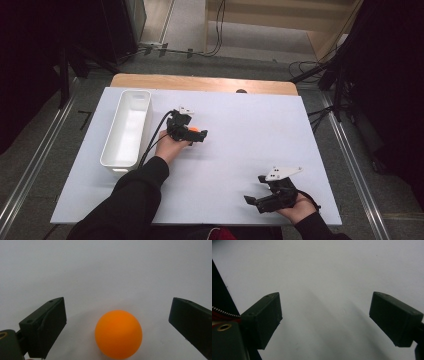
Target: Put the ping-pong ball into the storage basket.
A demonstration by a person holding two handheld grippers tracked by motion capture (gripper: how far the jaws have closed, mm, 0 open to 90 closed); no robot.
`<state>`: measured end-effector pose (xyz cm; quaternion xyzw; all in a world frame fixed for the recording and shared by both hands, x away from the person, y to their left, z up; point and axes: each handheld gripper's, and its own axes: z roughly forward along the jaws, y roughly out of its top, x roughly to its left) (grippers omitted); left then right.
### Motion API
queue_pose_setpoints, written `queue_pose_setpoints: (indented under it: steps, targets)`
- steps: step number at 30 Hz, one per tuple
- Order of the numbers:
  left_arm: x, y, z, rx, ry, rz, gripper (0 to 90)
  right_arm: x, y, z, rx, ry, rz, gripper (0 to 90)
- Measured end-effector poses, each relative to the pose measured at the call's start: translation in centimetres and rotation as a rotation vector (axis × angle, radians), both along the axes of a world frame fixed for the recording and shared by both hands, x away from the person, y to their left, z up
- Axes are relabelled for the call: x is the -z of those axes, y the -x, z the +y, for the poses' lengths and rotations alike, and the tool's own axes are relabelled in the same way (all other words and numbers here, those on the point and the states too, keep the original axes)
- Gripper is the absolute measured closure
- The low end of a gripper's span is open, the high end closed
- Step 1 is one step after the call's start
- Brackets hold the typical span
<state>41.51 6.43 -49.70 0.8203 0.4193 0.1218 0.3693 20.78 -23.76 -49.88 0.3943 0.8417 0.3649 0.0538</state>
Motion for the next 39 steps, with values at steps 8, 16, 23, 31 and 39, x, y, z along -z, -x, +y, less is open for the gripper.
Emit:
queue_pose_setpoints:
  steps: [8,16,23,31,39]
  targets:
    - [0.8,0.1,-0.4,0.023,-0.044,0.005,1.5,0.0,0.1,0.1,-0.006,0.002,0.003,9.8]
    - [1.5,0.1,-0.2,0.029,-0.047,-0.003,1.5,0.0,0.1,0.1,-0.01,0.002,0.005,9.8]
    - [1.6,0.4,-0.5,0.031,-0.076,-0.028,1.7,0.1,0.1,0.1,-0.012,0.001,0.009,9.8]
    - [1.6,0.6,-0.7,0.026,-0.117,-0.05,5.6,0.1,0.1,0.0,-0.015,0.007,0.009,9.8]
    - [1.7,0.7,-0.7,0.022,-0.127,-0.061,8.3,0.1,0.1,0.1,-0.019,0.009,0.01,9.8]
